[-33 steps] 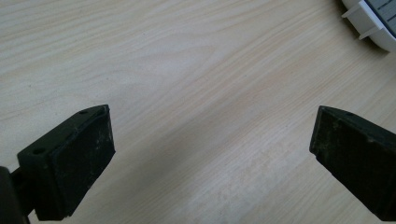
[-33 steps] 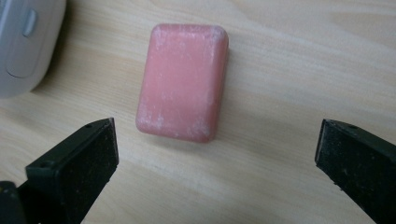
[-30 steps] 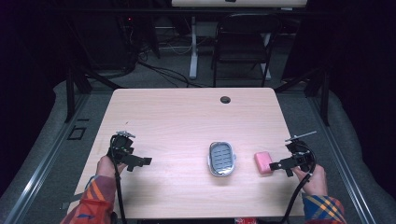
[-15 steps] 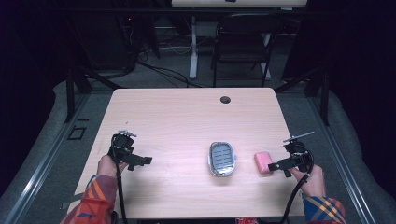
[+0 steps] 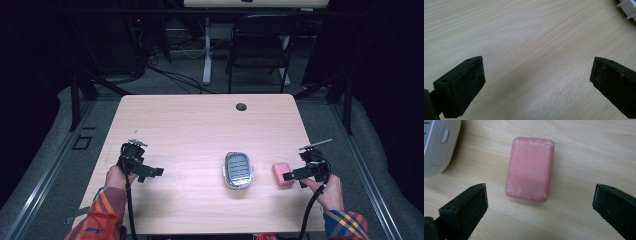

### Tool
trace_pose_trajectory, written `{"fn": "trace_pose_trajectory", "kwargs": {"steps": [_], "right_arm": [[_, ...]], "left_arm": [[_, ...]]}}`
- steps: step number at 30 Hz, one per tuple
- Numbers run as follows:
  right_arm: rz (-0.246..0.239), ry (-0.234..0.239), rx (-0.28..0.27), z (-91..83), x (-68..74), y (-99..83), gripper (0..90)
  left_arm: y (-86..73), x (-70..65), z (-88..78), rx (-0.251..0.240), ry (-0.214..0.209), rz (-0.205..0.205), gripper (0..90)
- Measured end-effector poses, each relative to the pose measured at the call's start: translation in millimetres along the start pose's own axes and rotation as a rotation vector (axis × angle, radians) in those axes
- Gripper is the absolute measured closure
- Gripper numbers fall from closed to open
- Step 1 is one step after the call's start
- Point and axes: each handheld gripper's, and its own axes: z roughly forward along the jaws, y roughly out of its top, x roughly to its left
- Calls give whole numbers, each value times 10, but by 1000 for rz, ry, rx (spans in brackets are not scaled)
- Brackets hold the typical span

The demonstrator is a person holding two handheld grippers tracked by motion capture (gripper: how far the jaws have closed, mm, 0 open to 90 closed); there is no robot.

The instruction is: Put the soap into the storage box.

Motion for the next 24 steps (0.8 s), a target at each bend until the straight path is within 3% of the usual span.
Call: {"fn": "trace_pose_trajectory", "kwargs": {"steps": [5, 10, 13, 24], "right_arm": [[0, -1, 8, 29, 42, 33, 0], [46, -28, 10, 71, 69, 84, 0], [48, -20, 15, 89, 64, 101, 0], [70, -64, 98, 298, 131, 247, 0]], "left_arm": [[13, -16, 9, 5, 2, 8, 0], [29, -28, 32, 14, 1, 14, 0], [32, -31, 31, 13, 1, 15, 0], [35, -42, 51, 29, 0, 18, 0]]}}
